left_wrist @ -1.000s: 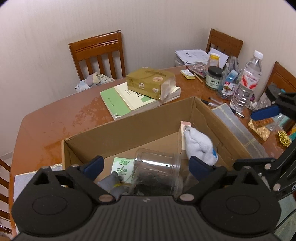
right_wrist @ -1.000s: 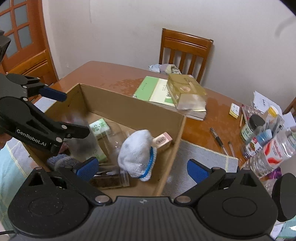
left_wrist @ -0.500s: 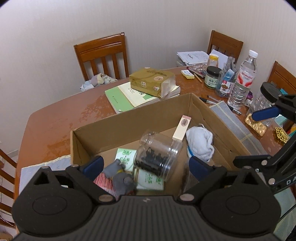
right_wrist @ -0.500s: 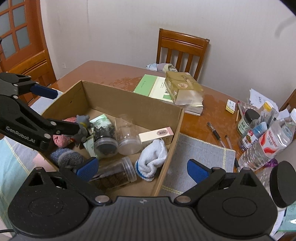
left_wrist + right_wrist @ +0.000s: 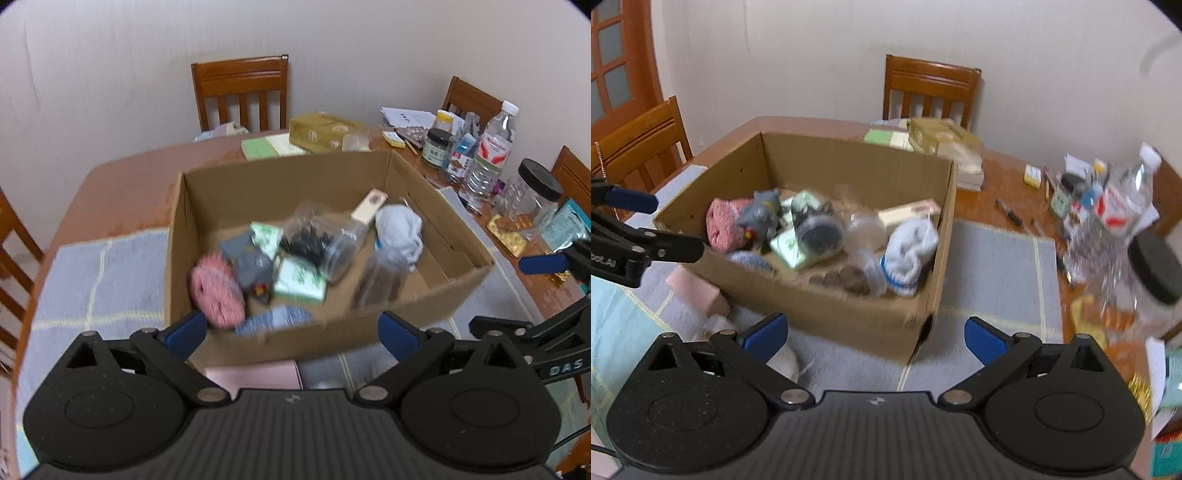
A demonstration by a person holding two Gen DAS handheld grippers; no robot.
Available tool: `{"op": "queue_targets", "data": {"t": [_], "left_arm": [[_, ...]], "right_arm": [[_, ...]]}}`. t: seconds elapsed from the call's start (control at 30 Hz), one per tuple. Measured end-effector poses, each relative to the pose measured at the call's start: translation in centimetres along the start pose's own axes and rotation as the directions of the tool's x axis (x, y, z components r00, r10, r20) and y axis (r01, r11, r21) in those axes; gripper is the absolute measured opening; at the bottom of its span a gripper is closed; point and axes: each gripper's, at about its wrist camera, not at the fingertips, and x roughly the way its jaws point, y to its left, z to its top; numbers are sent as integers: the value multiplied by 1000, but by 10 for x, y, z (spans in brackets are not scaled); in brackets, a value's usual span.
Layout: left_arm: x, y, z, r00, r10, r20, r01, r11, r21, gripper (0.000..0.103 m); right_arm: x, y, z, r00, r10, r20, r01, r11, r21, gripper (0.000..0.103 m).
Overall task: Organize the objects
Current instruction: 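Open both grippers to drop the hair-tie jar and white sock into the box, then move the left gripper to the white-blue figurine while right approaches the white sock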
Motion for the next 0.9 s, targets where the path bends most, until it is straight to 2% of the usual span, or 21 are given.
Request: {"op": "queue_targets", "data": {"t": [0.33,0.7,0.83,0.9], "left_arm": [[-3,-11,-39,998,-45,-36,45,999,1,99],[-1,-33,-58,993,-107,-51,111,991,80,99],[1,-42,-63,991,-122,-49,128,983,131,95],[3,-45,-64,990,-133,-46,139,977,159,88]], "right_arm": [[4,2,-52,995,-28,-92,35,997,73,103],[7,5,-76,990,-11,-140,25,995,96,103],[10,8,-78,988,-2,-152,15,996,84,103],[11,9,-79,988,0,-157,11,997,74,103]]}}
